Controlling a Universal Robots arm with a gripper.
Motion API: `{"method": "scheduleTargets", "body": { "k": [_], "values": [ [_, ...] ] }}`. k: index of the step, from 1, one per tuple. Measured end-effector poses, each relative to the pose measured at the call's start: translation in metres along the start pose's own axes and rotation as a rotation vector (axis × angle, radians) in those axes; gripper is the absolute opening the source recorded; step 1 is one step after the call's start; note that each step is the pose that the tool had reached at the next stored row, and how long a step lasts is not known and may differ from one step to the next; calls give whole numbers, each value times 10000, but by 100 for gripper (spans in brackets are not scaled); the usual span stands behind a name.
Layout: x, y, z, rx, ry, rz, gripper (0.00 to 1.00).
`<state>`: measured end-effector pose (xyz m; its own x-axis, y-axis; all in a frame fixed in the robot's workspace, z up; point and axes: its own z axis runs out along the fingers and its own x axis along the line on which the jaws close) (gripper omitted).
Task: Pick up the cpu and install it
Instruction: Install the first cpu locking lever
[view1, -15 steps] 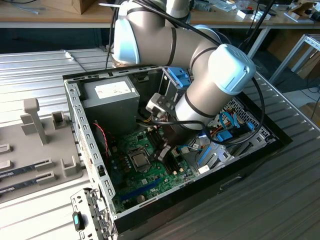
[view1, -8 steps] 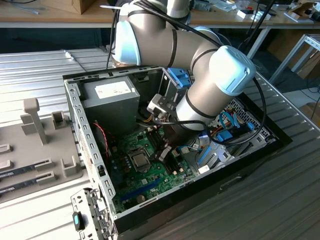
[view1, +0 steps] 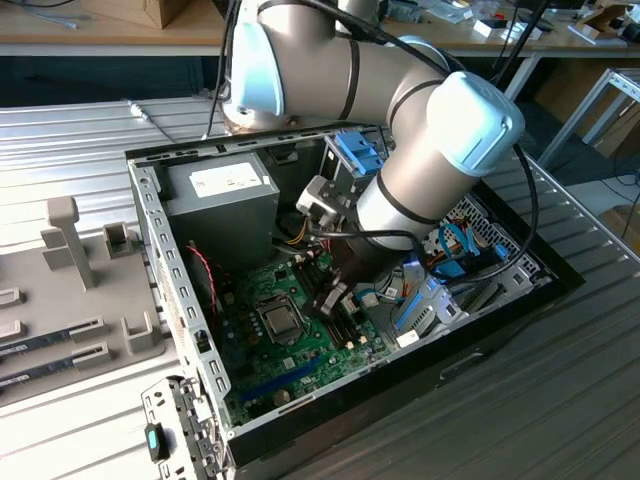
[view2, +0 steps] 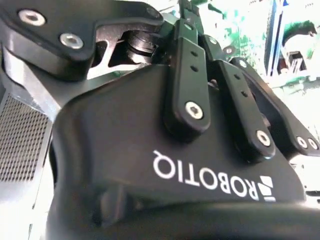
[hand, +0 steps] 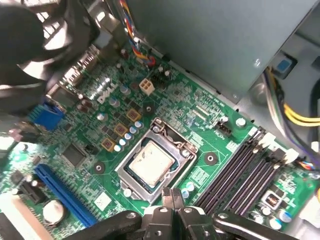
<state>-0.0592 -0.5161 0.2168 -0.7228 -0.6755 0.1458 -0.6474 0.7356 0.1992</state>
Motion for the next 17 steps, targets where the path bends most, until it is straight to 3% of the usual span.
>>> {"method": "scheduleTargets", "body": {
  "k": [2,9,11,17],
  "values": [
    [-6,41,-101,-15,-14,-5,11],
    [-41,144,-292,-36,-32,-11,11],
    [-43,156,-321,-50,-46,-17,11],
    [-41,158,-328,-49,-44,-16,11]
  ]
}}
